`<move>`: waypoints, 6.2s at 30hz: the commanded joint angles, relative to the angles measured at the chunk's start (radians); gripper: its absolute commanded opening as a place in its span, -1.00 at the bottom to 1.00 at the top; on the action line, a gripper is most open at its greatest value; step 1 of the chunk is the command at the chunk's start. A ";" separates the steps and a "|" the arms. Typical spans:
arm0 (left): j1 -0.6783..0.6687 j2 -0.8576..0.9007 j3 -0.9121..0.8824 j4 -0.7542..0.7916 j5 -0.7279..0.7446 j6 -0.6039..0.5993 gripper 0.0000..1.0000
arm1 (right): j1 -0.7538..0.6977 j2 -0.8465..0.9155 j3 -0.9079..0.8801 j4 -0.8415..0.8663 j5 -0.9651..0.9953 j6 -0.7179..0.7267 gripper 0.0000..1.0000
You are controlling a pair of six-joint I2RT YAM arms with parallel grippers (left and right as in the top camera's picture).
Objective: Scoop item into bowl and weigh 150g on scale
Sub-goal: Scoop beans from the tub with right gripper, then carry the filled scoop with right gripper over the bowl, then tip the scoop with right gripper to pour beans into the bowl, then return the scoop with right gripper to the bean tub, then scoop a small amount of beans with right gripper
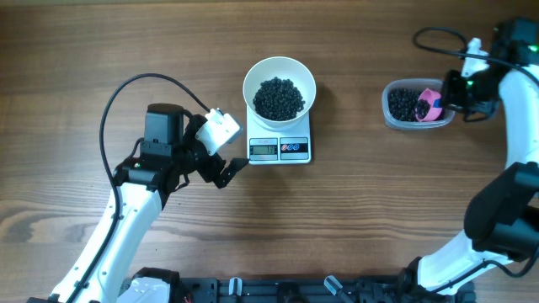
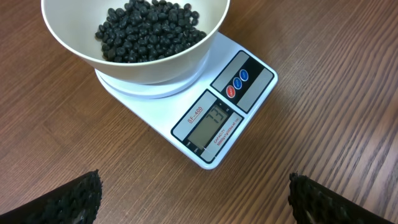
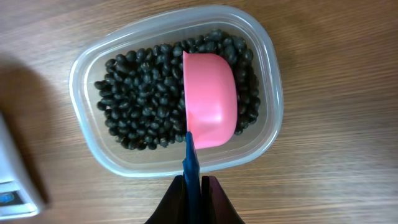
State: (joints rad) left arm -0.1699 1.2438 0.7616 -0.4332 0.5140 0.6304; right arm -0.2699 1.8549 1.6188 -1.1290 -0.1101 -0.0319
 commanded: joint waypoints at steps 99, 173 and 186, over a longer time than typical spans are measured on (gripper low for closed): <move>0.004 0.003 -0.006 -0.001 0.001 -0.006 1.00 | 0.303 0.011 0.146 -0.026 -0.752 0.031 -0.91; 0.004 0.003 -0.006 -0.001 0.001 -0.006 1.00 | 0.135 -0.123 -0.220 0.200 0.074 0.050 -0.91; 0.004 0.003 -0.006 -0.001 0.001 -0.006 1.00 | 0.124 -0.086 -0.209 0.189 -0.259 -0.014 -0.91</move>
State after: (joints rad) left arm -0.1699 1.2438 0.7609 -0.4335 0.5140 0.6304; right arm -0.1394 1.7504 1.4086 -0.9333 -0.2123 -0.0090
